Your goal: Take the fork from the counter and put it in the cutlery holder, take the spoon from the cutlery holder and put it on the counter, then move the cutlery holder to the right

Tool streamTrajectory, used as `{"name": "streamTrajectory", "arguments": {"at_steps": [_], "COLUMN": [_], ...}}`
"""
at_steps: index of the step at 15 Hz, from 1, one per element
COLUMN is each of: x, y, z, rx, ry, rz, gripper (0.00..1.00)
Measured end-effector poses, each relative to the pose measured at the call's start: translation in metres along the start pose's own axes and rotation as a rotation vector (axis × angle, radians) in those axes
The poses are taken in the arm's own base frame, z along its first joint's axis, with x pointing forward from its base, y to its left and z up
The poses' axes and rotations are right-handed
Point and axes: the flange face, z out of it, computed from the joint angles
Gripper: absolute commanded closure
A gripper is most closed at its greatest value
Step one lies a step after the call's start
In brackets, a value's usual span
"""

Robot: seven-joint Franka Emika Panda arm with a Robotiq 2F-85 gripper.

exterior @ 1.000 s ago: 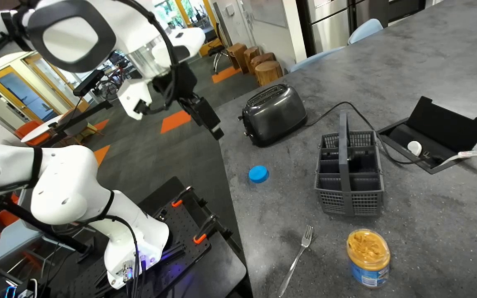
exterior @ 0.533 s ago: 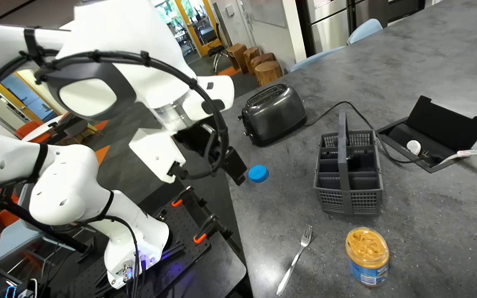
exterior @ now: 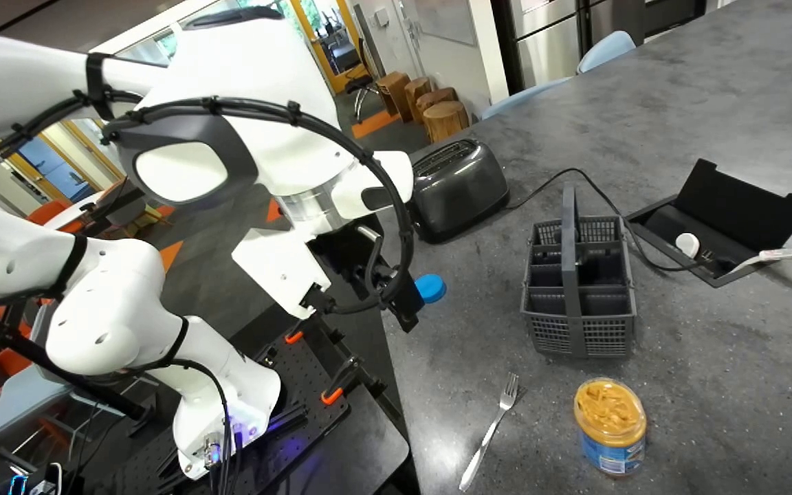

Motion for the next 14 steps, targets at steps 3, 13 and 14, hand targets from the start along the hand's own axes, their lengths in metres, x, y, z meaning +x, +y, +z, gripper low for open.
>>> {"name": "streamTrajectory", "arguments": {"at_steps": [3, 13, 14], "x": [-0.003, -0.023, -0.022], "y": [0.009, 0.063, 0.066], "z": [0.001, 0.087, 0.097], "rx": [-0.067, -0.217, -0.212], "ry": [0.037, 0.003, -0.002], "rz": [0.01, -0.049, -0.079], "gripper": [0.0, 0.0, 0.0]}}
